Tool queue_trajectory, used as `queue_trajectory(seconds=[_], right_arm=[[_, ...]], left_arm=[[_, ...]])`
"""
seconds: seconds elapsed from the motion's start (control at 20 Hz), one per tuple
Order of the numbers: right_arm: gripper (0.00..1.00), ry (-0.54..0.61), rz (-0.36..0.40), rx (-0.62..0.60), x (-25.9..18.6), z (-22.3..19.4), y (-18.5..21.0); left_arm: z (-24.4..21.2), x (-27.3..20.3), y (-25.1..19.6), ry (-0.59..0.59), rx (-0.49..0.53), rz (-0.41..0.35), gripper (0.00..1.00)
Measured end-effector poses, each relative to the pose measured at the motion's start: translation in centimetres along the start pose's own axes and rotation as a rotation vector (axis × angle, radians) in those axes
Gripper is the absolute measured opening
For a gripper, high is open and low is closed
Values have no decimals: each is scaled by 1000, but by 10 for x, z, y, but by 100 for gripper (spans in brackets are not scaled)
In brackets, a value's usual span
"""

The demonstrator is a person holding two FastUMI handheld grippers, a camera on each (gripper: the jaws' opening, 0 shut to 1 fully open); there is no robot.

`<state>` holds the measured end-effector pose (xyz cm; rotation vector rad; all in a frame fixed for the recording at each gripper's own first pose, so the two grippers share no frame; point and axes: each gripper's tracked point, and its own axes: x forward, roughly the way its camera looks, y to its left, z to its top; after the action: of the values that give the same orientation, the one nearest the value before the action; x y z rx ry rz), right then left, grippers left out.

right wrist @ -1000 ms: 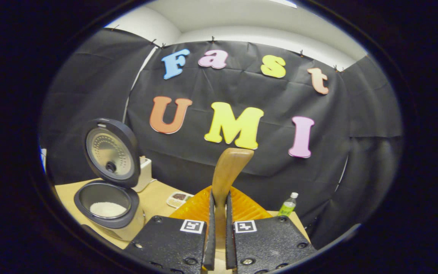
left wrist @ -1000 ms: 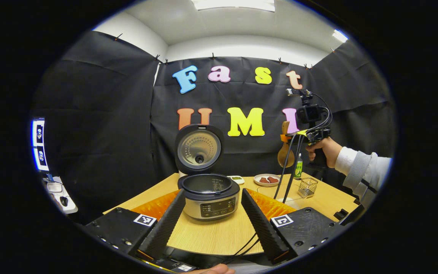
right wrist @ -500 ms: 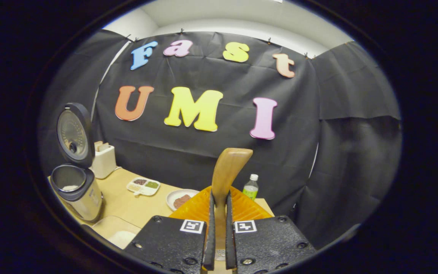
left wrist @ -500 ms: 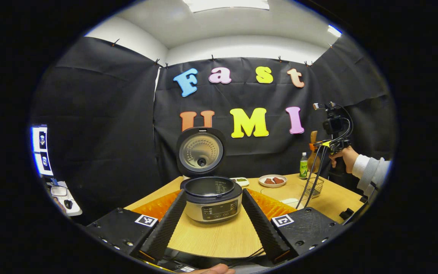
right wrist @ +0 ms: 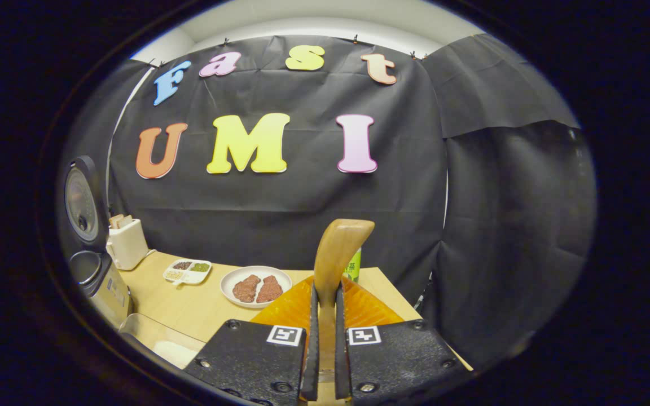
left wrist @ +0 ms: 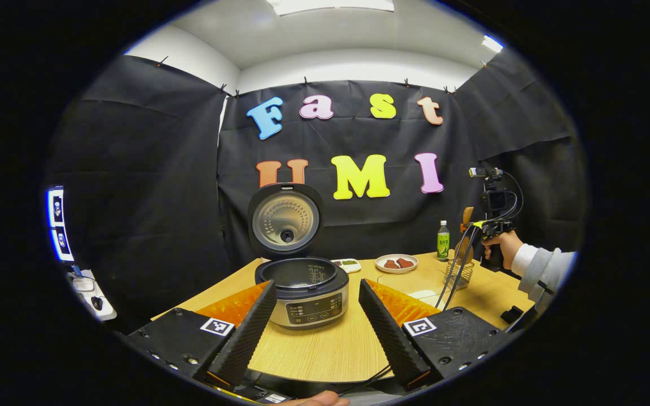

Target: Close the left gripper, press the button to open the rice cooker; take a wooden spoon from the chopstick holder with the right hand, scoop a spoonful of rice and pour it into the rice cooker, then put the wooden spoon back into the chopstick holder.

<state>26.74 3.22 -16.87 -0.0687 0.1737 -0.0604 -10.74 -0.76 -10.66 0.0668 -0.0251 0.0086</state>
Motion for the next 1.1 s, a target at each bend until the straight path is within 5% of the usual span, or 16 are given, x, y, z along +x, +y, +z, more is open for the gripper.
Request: queue_trajectory(seconds=[0.2,0.35,0.5,0.65,0.95,1.1], right_arm=[[21,23,57,35,5,-9,9],[53,8,-14,12,16,-11,-12],[59,-26,-36,-5,7,-7,-16],[100,-64,-57,-15,-2,5,-23],[100,-121,-107,52,-41,23,-43],[100,-124,16,141,-76,28,-18]], left_arm=[[-3,3,0,13,6,2,94],[-1,4,-1,14,17,2,94],[1,4,-3,4,8,0,94],[3,7,-2,-7,2,12,94],[-11,14,-7,13,-3,15,94],[-7,15,-3,14,2,30,94]])
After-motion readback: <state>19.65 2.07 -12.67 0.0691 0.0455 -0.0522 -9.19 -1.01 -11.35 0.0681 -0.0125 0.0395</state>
